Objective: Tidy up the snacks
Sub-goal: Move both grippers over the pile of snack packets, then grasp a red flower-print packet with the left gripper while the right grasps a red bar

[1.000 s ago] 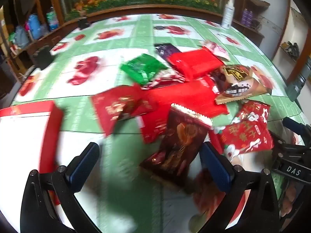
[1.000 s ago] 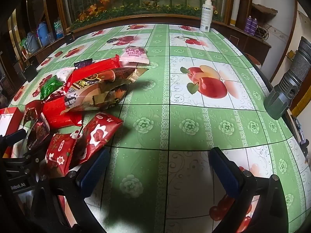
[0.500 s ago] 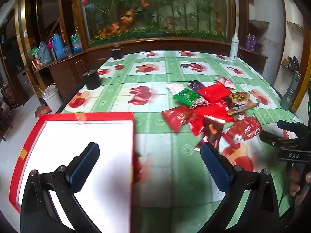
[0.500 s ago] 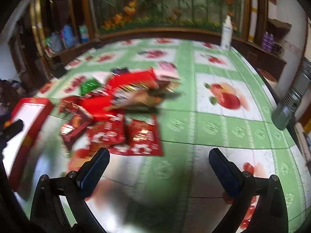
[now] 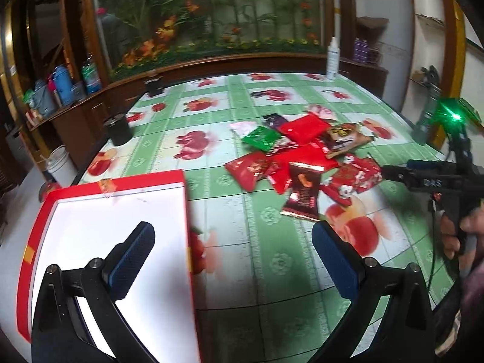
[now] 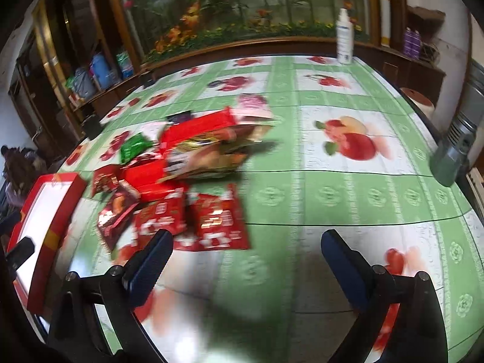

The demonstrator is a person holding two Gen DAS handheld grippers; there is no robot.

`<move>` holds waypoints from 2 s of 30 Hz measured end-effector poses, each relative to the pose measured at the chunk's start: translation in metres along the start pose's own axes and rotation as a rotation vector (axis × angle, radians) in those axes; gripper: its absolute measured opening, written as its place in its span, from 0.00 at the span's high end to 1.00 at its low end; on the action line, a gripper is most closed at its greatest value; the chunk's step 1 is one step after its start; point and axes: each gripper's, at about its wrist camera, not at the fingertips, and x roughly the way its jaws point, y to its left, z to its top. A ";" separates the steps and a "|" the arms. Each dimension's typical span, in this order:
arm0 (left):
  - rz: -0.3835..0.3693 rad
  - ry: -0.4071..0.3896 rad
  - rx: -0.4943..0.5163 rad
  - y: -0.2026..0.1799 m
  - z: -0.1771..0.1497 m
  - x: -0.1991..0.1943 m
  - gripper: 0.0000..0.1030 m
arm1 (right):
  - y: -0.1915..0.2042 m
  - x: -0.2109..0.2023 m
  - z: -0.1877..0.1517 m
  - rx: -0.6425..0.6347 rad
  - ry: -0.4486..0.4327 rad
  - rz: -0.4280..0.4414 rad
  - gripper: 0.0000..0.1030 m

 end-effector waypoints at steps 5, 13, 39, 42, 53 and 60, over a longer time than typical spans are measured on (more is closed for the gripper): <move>-0.026 0.014 0.058 -0.021 0.004 0.004 0.00 | 0.006 0.021 0.008 -0.067 0.056 -0.006 0.10; -0.047 0.024 0.118 -0.035 0.004 0.008 0.00 | 0.045 0.044 0.016 -0.235 0.078 -0.010 0.24; -0.181 0.142 0.307 -0.103 0.051 0.096 0.14 | -0.024 0.037 0.032 0.122 0.109 0.236 0.75; -0.181 0.149 0.339 -0.109 0.049 0.099 0.14 | -0.024 0.037 0.031 0.130 0.113 0.243 0.75; -0.258 0.182 0.353 -0.117 0.045 0.107 0.57 | -0.025 0.040 0.032 0.146 0.122 0.271 0.75; -0.298 0.171 0.263 -0.105 0.046 0.101 0.68 | -0.024 0.039 0.032 0.147 0.119 0.288 0.75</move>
